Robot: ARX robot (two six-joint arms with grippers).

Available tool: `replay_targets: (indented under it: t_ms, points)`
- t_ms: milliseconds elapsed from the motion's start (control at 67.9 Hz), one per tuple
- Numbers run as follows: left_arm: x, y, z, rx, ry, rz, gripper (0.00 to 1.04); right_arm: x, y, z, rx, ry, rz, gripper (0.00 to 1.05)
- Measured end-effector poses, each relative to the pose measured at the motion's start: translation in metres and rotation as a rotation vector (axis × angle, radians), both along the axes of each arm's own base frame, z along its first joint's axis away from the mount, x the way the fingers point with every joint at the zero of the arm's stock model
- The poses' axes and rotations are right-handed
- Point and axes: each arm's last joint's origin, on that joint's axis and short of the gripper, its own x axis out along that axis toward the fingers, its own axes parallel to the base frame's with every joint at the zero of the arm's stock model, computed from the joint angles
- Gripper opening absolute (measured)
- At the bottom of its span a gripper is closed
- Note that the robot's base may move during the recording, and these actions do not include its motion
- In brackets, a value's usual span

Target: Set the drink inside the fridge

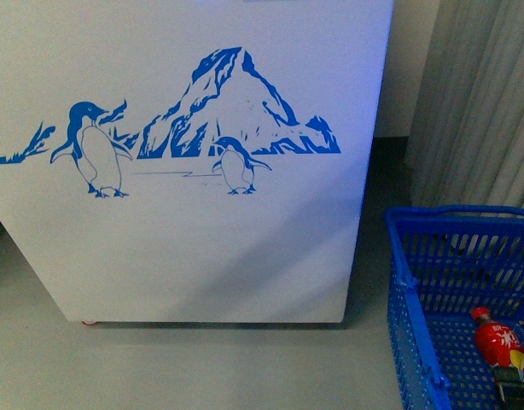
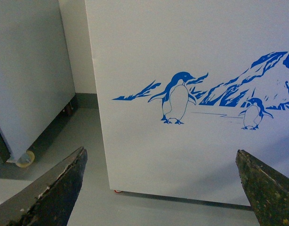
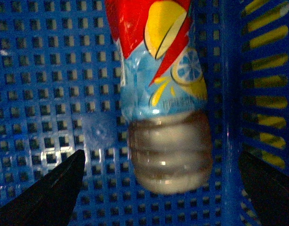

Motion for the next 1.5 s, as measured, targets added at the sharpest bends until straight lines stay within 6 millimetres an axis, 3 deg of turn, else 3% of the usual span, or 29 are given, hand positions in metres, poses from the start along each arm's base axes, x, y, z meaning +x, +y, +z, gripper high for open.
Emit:
replay_targets:
  t_ms: [118,251,472,678,987,1105,1253,1415,1503]
  points:
    - [0.000,0.000,0.000,0.000,0.000,0.000,0.97,0.026,-0.005,-0.011,-0.015,-0.007,-0.018,0.97]
    - [0.000,0.000,0.000,0.000,0.000,0.000,0.97,0.039,-0.010,-0.025,-0.026,0.003,-0.040,0.97]
    - [0.000,0.000,0.000,0.000,0.000,0.000,0.97,0.046,-0.013,-0.046,-0.008,0.036,-0.056,0.97]
    - [0.000,0.000,0.000,0.000,0.000,0.000,0.97,0.037,-0.008,-0.065,0.020,0.093,-0.042,0.97]
    - [0.000,0.000,0.000,0.000,0.000,0.000,0.97,0.027,-0.003,-0.063,0.040,0.076,-0.032,0.59]
    - [0.000,0.000,0.000,0.000,0.000,0.000,0.97,0.011,0.006,-0.045,0.082,0.032,-0.024,0.45]
    - [0.000,0.000,0.000,0.000,0.000,0.000,0.97,0.001,0.022,0.007,0.063,-0.080,0.019,0.42]
    - [0.000,0.000,0.000,0.000,0.000,0.000,0.97,-0.003,0.035,0.092,0.056,-0.268,0.079,0.41]
    - [0.000,0.000,0.000,0.000,0.000,0.000,0.97,-0.016,0.043,0.150,0.071,-0.361,0.117,0.41]
